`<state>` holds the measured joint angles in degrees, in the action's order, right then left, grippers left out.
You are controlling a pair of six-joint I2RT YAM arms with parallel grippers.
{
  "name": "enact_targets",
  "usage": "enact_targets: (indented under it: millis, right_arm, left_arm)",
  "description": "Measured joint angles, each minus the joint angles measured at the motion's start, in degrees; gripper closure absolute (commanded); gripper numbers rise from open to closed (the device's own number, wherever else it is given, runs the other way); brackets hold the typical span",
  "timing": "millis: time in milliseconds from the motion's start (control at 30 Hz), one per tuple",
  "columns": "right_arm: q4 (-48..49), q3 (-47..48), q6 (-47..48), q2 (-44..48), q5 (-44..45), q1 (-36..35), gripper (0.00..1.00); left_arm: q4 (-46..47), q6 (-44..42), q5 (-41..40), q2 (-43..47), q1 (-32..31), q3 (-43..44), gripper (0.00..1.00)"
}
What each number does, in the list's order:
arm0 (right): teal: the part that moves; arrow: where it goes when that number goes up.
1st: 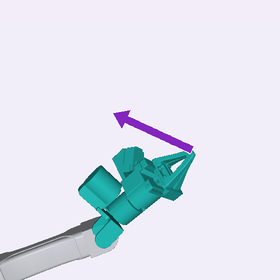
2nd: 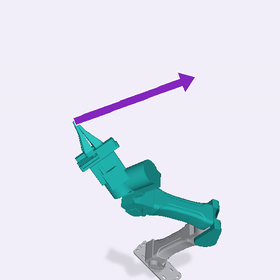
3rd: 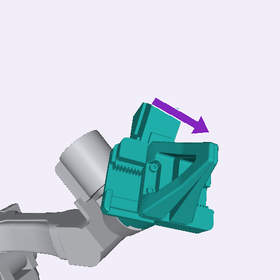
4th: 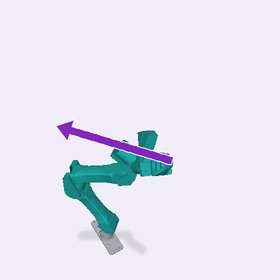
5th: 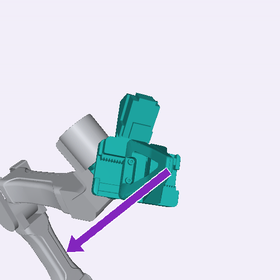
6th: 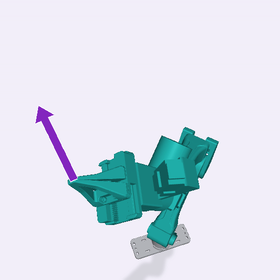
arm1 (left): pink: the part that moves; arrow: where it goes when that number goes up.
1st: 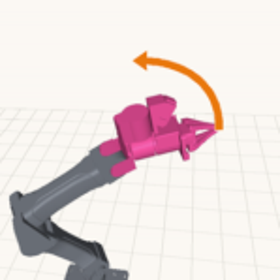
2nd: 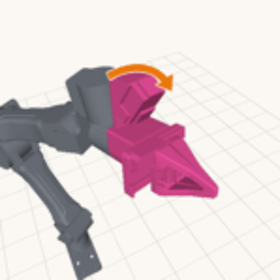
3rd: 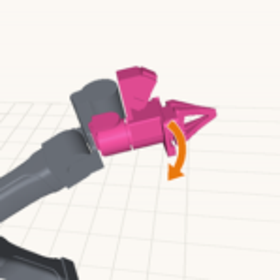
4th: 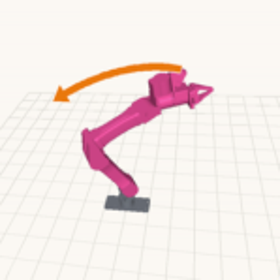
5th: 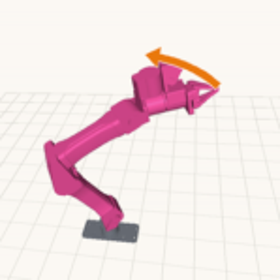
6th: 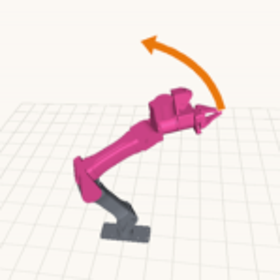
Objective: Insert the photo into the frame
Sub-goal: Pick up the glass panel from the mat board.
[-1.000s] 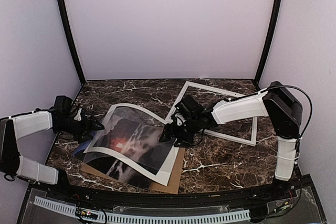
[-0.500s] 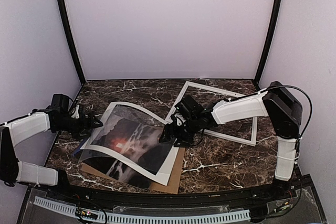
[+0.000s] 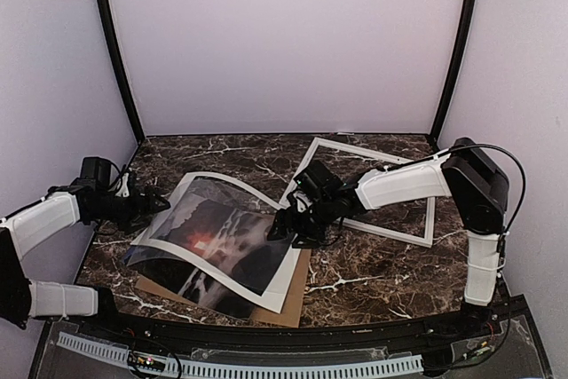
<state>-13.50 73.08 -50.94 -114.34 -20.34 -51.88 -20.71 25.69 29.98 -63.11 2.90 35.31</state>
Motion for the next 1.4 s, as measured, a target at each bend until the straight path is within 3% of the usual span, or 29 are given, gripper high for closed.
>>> enact_targets:
  millis: [1400]
  right_arm:
    - [-0.9,0.5,1.7,-0.2,0.6,-0.3,0.21]
  left_arm:
    - [-0.8,5.3,4.8,10.5,3.3,0.0,0.05]
